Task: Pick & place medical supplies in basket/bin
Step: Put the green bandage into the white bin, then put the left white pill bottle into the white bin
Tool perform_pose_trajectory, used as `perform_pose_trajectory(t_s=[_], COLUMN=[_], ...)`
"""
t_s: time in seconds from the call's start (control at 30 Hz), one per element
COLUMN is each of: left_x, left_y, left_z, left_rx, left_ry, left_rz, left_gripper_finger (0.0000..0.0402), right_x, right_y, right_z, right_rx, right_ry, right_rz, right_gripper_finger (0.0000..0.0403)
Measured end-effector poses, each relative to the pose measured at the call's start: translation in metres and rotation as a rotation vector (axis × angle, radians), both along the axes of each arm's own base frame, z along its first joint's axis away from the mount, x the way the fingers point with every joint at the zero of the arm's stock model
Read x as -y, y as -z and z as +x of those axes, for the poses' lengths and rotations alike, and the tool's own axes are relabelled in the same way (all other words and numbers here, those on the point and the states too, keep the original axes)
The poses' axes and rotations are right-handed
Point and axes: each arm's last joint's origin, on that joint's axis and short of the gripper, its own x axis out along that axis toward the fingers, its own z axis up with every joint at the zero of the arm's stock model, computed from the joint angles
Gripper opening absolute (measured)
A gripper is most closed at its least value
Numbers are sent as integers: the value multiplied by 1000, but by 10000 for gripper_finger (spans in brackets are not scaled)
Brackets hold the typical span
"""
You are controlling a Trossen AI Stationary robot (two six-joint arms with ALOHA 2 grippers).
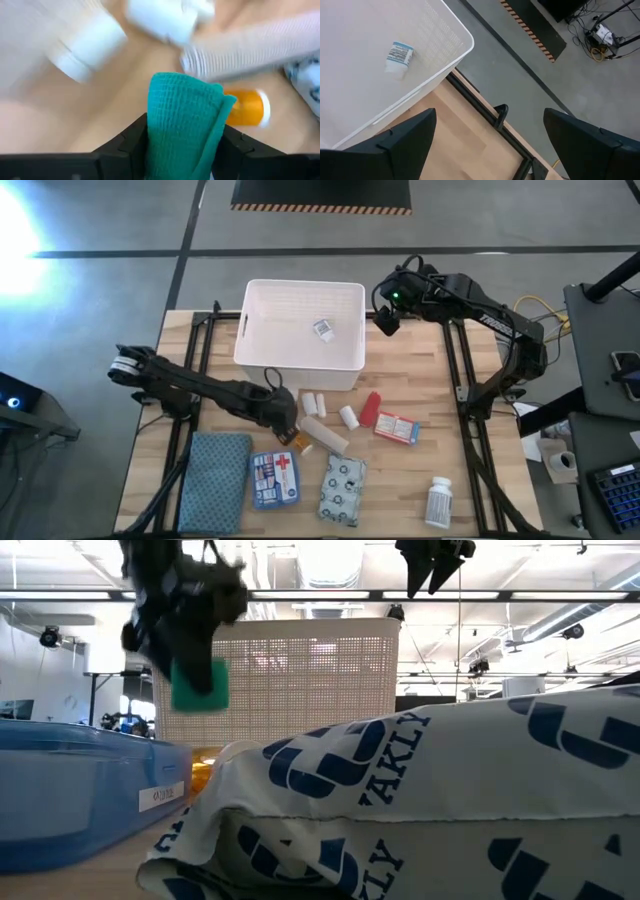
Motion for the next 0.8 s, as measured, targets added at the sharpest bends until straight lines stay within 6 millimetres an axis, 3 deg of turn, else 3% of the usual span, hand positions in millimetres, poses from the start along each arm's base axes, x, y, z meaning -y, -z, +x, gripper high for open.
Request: perform_pose_trajectory(t_s=[0.17,0.3,0.4,0.47,0.6,0.7,0.8], left_x=[-5,-10,-29,-57,-116,-141,-152], left_y=[-35,-78,-105,-111,-103,-101,-102], left_z=[2,9,14,17,20,20,16], left_rx=[50,165,173,131,79,86,62], left_ry=[-40,-65,-135,-162,-140,-74,-53], left_rz=[326,643,830,795,655,590,579], left_gripper_finger=[144,145,146,150,183,225,269], right_x=[1,1,1,1,1,1,1], right_y=[-1,-2,-2,-2,-2,-2,-2], right_z=[2,3,3,3,3,3,2], right_rx=[9,13,13,13,13,13,13], right_ry=[-19,-31,-33,-33,-34,-35,-36], right_rz=[-15,-21,-21,-21,-20,-17,-15], right_gripper_finger=[359,359,359,359,359,359,359])
